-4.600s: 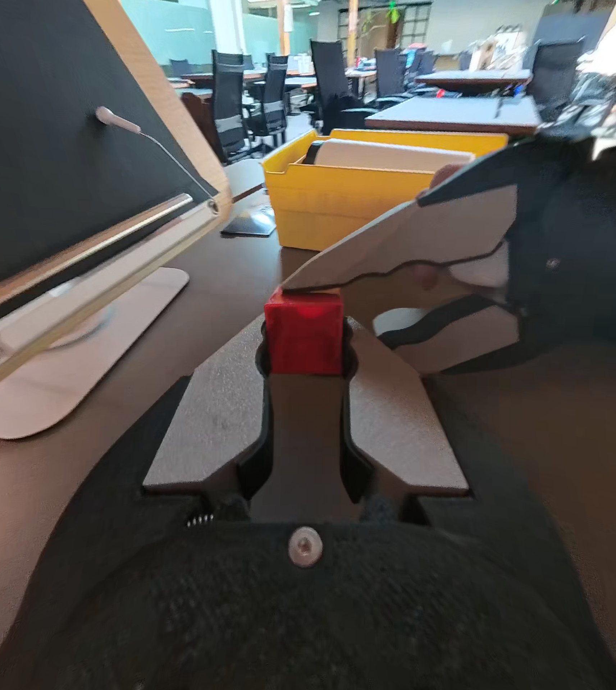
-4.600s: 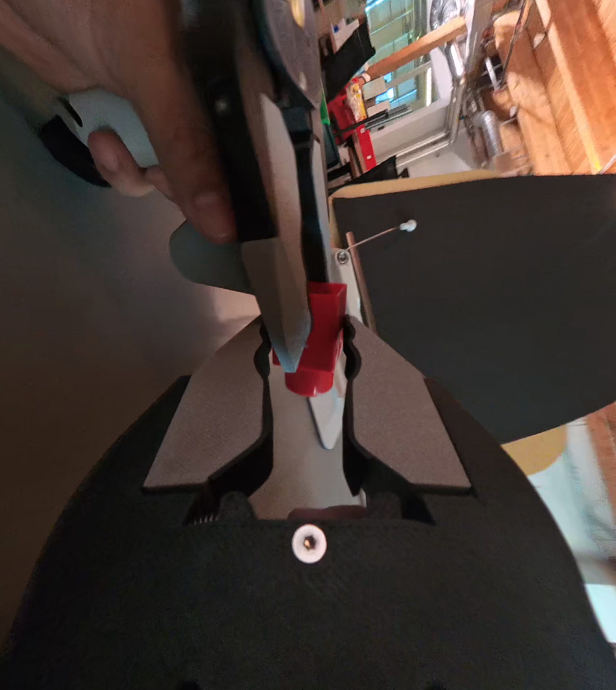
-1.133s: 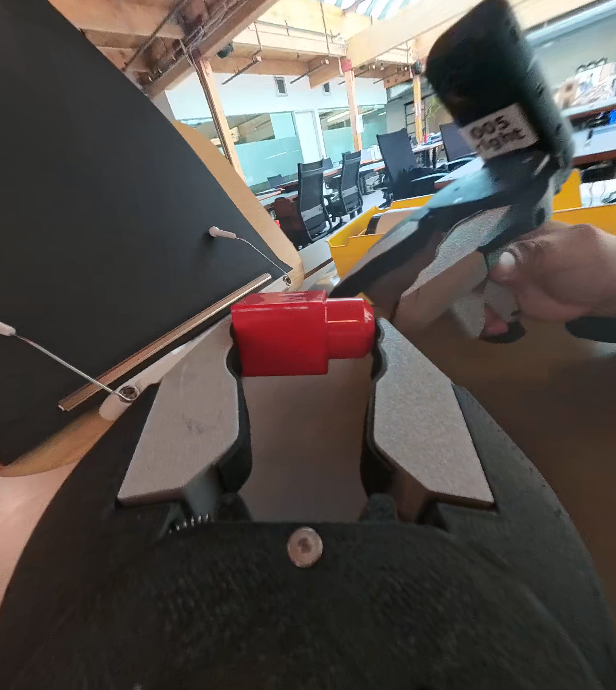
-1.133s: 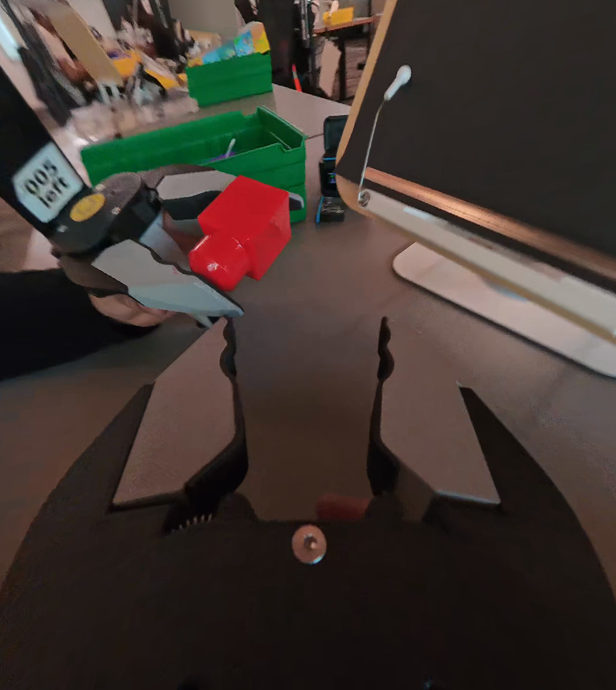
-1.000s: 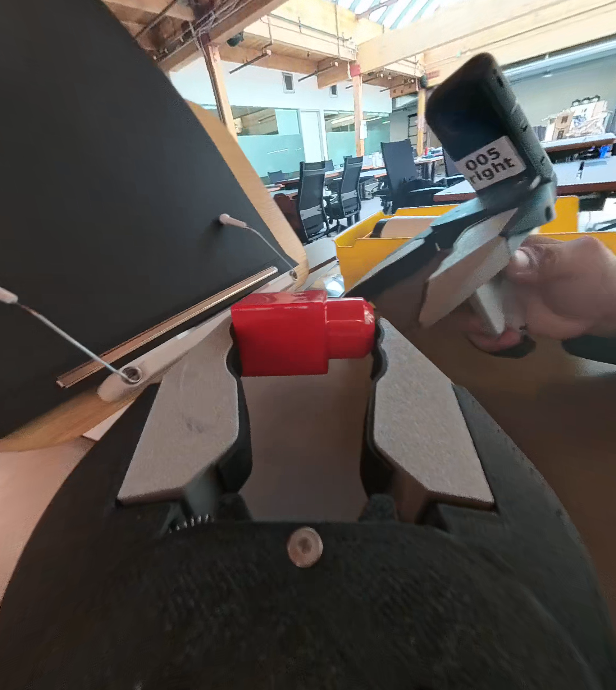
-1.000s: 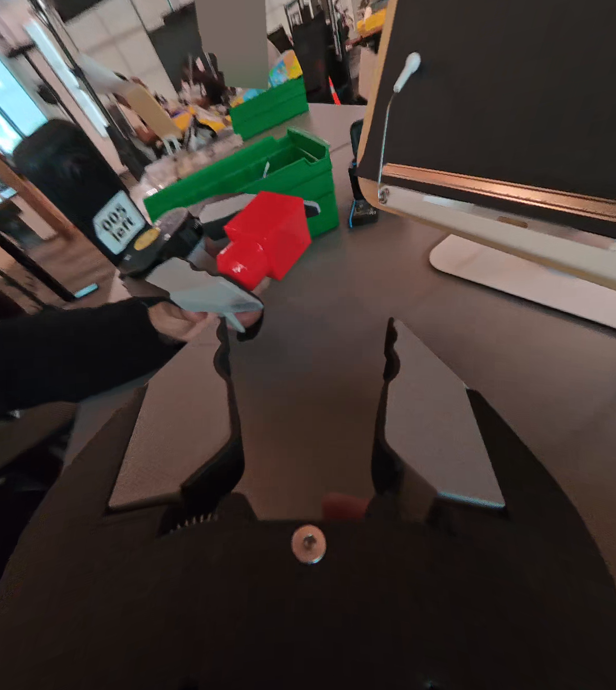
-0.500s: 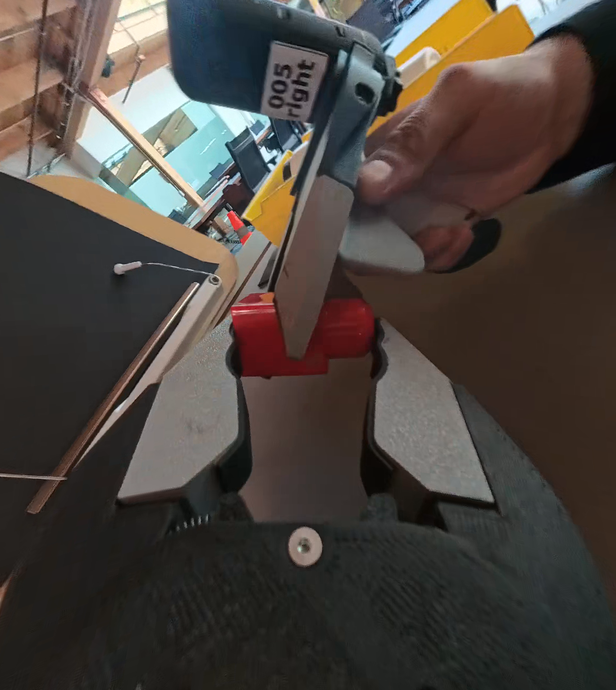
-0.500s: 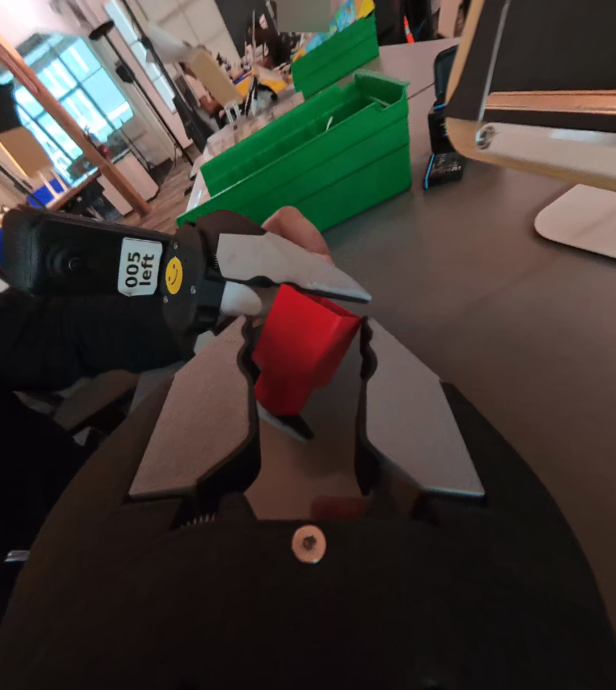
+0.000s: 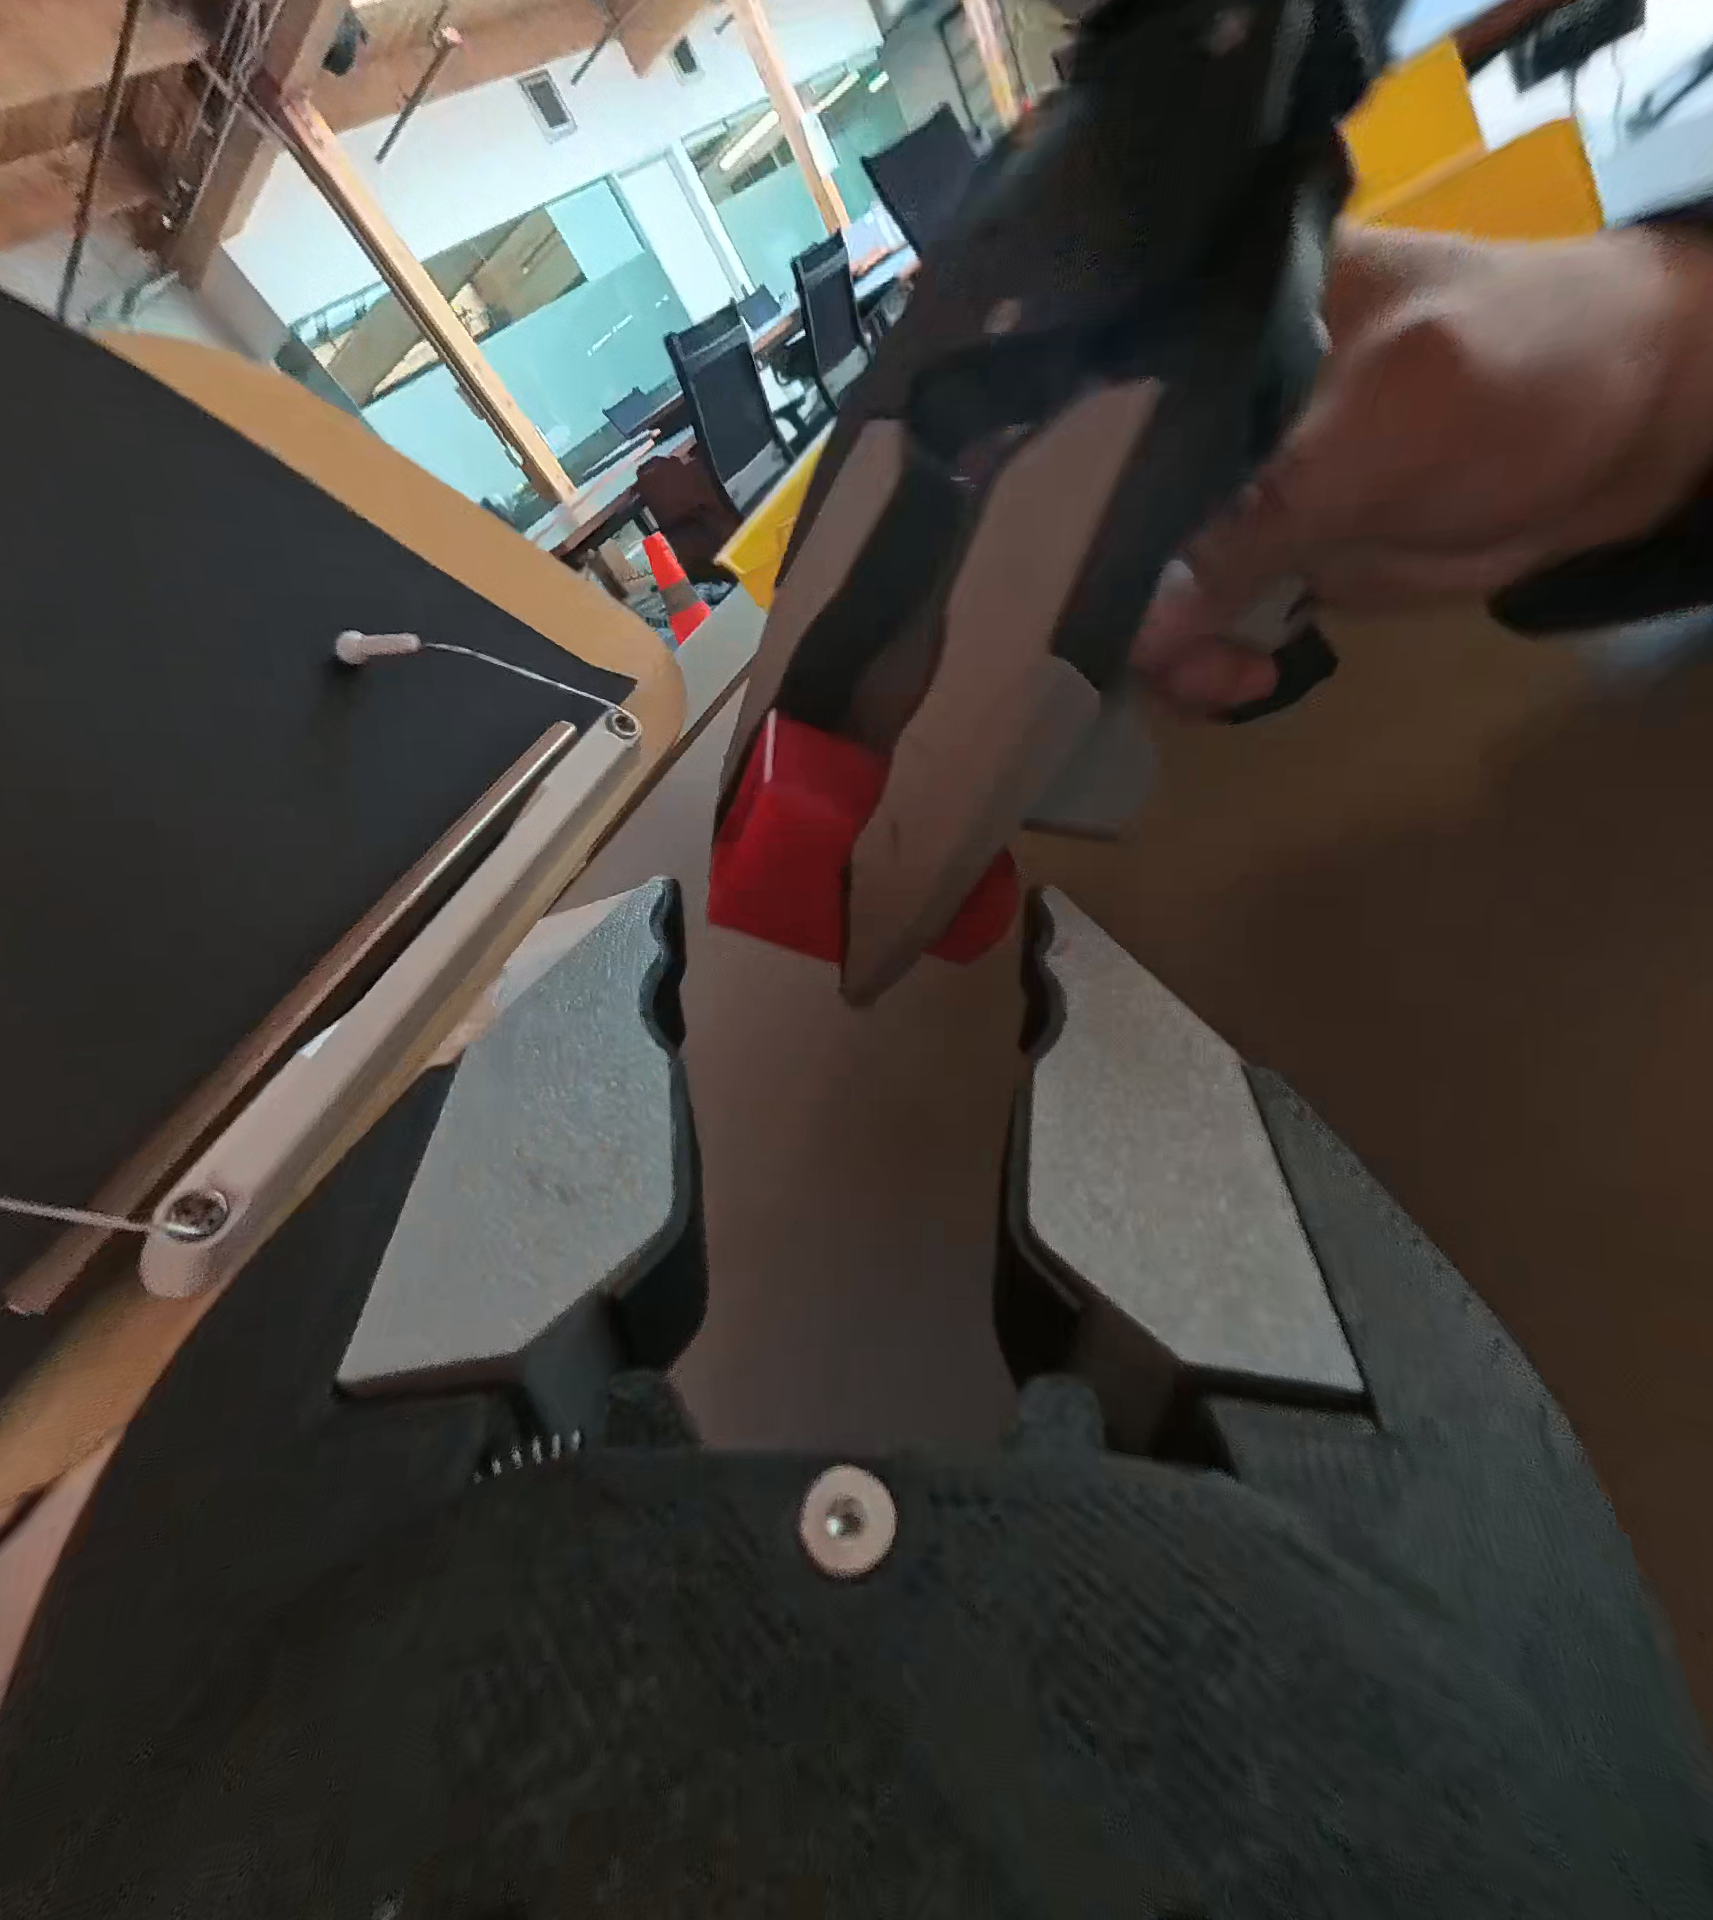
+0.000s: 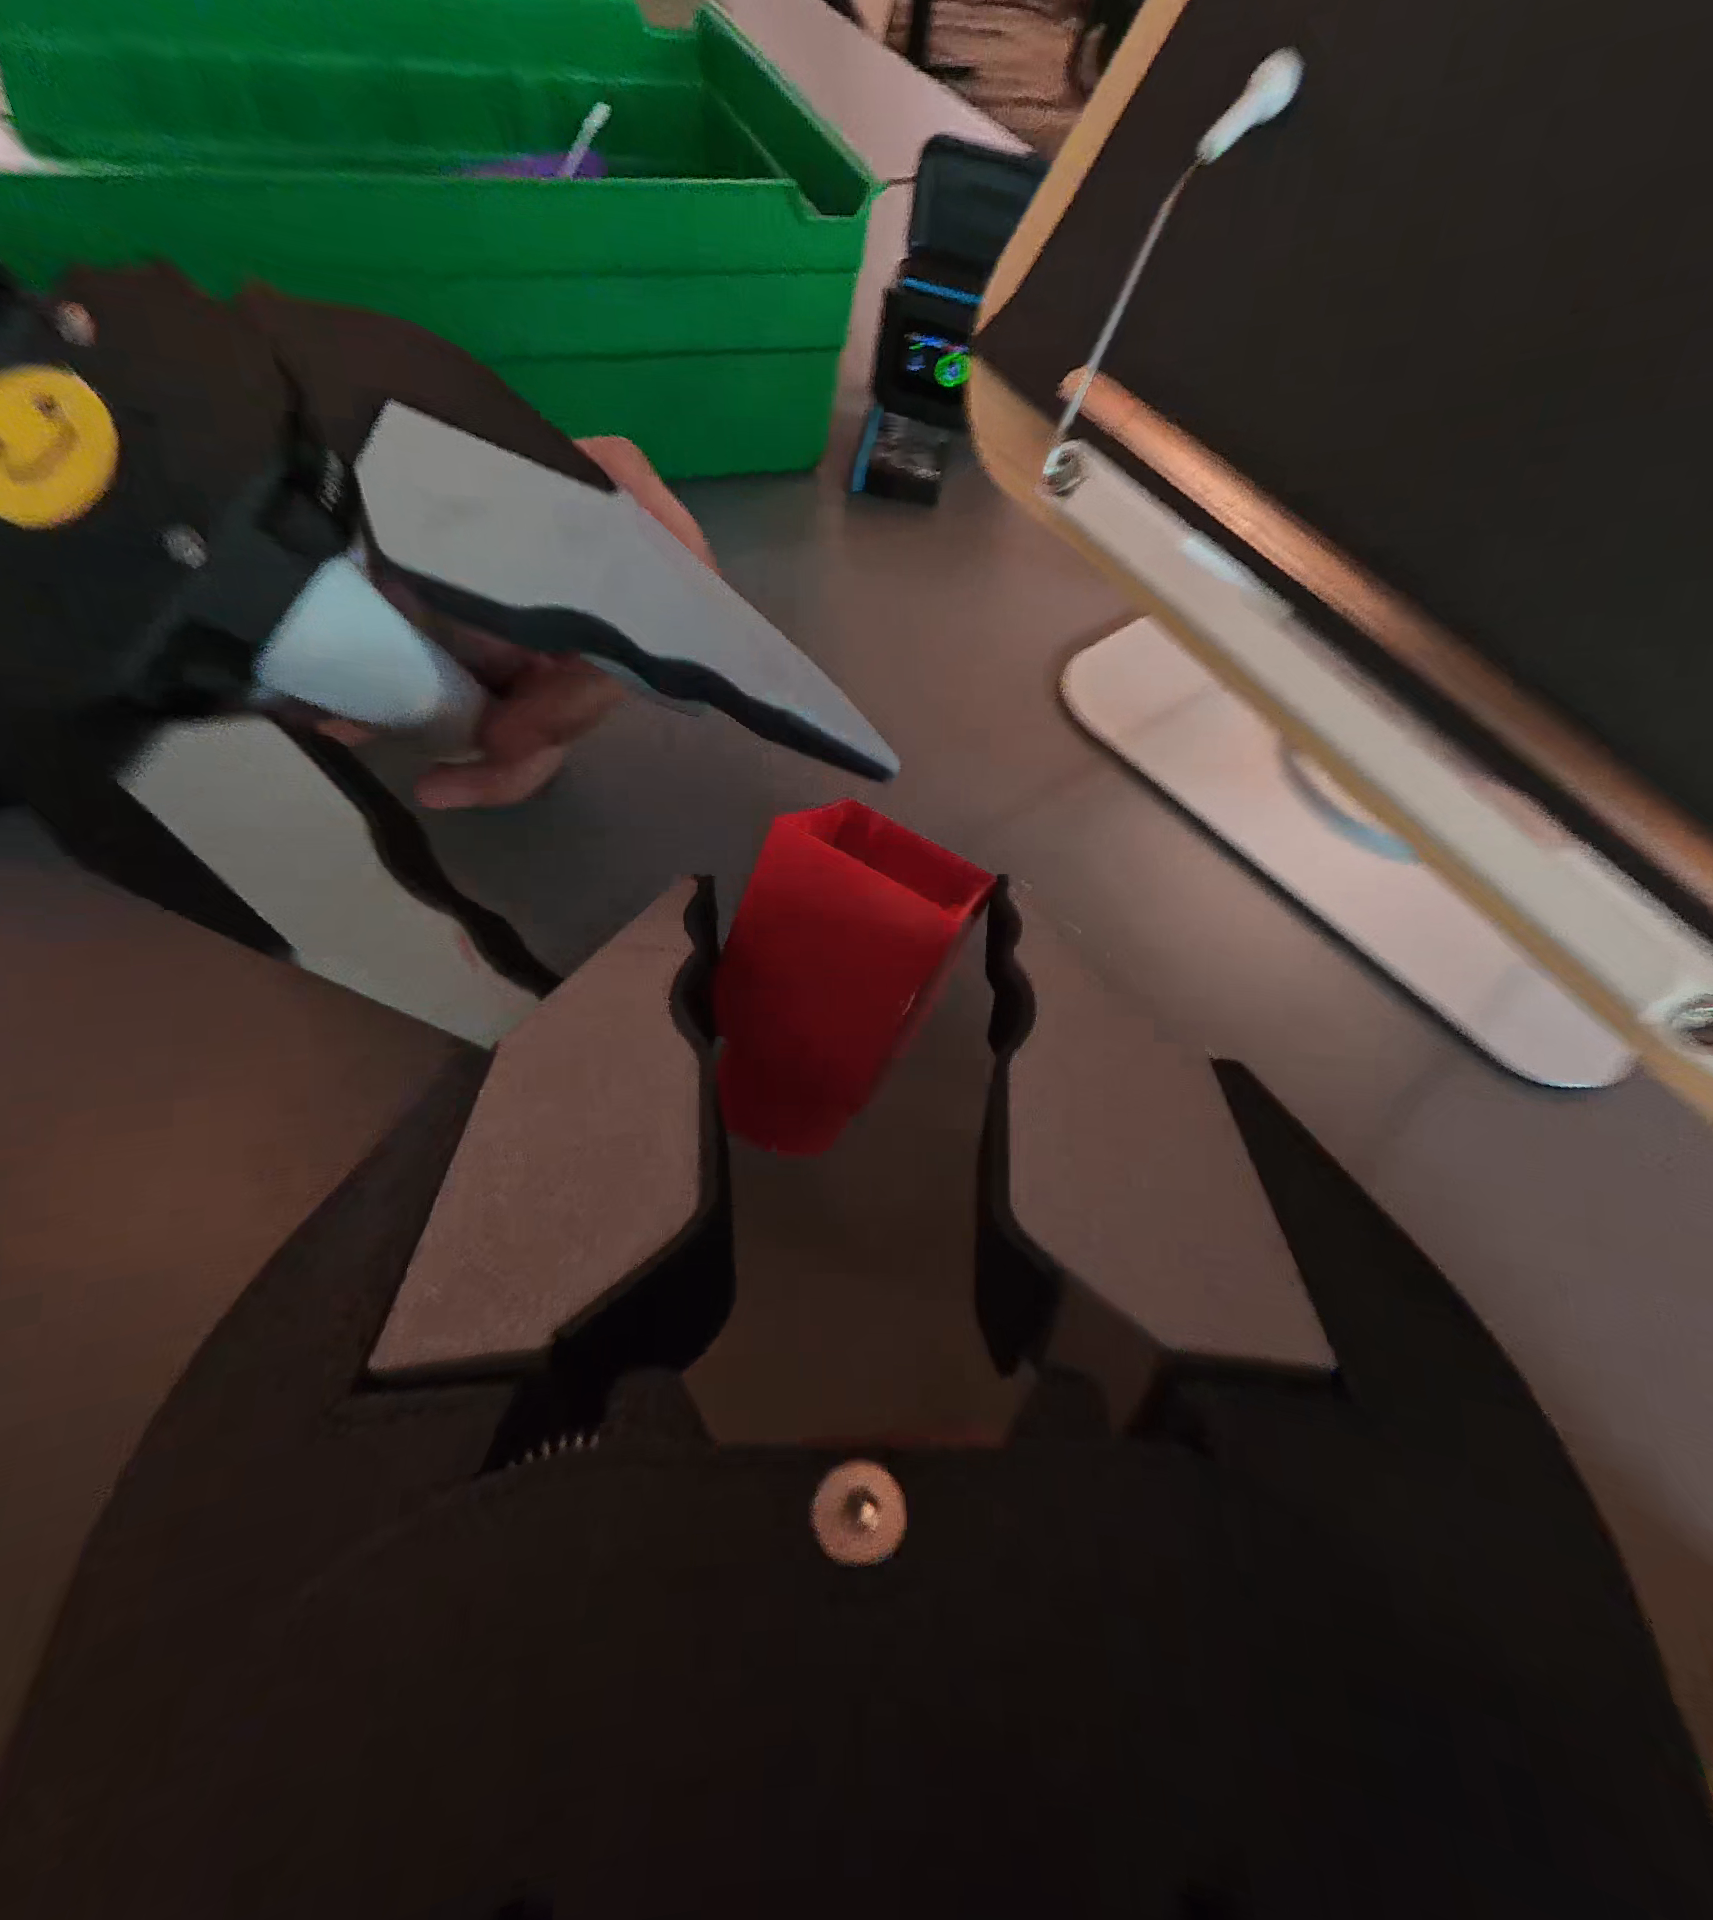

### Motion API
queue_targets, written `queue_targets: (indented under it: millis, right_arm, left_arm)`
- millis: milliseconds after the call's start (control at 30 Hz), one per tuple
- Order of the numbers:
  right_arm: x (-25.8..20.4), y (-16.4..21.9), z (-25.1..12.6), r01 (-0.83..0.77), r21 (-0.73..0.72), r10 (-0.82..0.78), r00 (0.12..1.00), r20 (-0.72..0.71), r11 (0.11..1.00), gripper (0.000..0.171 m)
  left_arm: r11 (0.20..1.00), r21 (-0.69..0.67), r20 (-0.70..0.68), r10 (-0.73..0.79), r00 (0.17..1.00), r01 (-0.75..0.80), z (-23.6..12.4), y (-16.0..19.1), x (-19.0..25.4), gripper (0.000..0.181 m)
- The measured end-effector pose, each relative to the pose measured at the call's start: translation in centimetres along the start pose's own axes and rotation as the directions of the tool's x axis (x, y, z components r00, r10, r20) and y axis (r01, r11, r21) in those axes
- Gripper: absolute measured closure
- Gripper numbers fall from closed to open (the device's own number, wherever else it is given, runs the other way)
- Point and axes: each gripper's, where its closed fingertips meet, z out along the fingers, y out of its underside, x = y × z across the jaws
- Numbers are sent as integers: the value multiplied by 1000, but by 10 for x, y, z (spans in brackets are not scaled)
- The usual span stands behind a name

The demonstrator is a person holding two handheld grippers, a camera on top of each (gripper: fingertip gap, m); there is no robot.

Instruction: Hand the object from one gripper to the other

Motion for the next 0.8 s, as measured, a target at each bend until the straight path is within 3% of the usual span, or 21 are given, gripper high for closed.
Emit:
queue_targets:
  millis: [100, 200, 300, 533, 667, 800]
  right_arm:
    - [23, -6, -10, 217, -19, -216, 951, -220, 976, 121]
    - [34, -16, -20, 494, -95, -488, 776, -399, 864, 122]
    - [24, -28, -23, 676, -126, -647, 607, -462, 726, 122]
    - [3, -39, -23, 801, -117, -744, 477, -467, 587, 122]
    - [-10, -36, -14, 841, -132, -793, 425, -437, 524, 122]
    - [-24, -37, -10, 857, -100, -806, 428, -409, 506, 122]
  left_arm:
    - [983, 39, -17, -177, 984, 178, -4, -5, -12, 113]
    - [926, 66, -68, -367, 928, 371, -6, -7, -20, 105]
    - [847, 94, -154, -507, 848, 523, -8, -11, -22, 97]
    - [661, 59, -331, -694, 639, 748, -9, -20, -15, 84]
    - [670, 54, -334, -686, 646, 740, -8, -20, -13, 84]
    - [721, 62, -358, -630, 690, 690, -9, -26, -3, 96]
